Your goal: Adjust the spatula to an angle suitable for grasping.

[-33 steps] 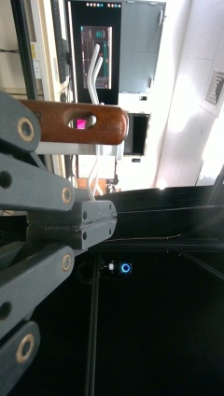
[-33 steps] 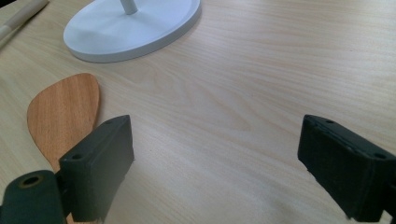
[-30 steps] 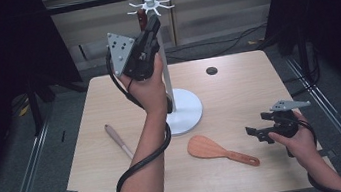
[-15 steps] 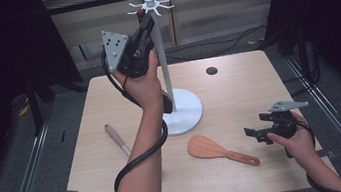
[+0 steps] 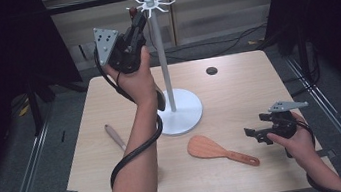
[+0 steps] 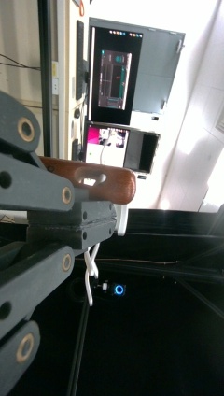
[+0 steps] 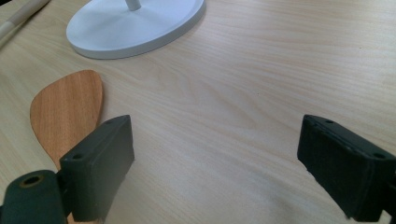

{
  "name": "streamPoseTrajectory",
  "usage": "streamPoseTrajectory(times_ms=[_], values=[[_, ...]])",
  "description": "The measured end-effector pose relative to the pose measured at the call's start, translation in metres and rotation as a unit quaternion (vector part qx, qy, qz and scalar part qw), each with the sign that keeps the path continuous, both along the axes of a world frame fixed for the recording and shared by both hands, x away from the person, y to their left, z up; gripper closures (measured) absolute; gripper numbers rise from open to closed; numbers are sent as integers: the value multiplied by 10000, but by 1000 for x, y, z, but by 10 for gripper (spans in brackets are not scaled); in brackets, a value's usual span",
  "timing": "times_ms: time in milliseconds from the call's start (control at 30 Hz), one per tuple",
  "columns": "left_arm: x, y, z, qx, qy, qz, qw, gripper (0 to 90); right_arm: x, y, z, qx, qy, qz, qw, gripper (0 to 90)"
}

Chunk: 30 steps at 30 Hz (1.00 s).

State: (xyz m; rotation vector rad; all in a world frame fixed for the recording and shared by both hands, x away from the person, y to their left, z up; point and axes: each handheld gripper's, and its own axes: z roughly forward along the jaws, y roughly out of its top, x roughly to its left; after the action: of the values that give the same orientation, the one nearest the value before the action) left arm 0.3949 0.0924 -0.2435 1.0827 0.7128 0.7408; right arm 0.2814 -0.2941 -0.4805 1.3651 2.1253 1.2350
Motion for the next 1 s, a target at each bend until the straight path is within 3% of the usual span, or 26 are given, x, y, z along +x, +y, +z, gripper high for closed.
streamPoseTrajectory(times_ms=[433, 1000], values=[[1, 6, -4, -15, 64, -19, 10000, 900, 0, 0, 0, -16, -12, 20, 10000, 101], [-12, -12, 0, 189, -37, -279, 9994, 900, 0, 2, 2, -27, -31, 51, 10000, 101]])
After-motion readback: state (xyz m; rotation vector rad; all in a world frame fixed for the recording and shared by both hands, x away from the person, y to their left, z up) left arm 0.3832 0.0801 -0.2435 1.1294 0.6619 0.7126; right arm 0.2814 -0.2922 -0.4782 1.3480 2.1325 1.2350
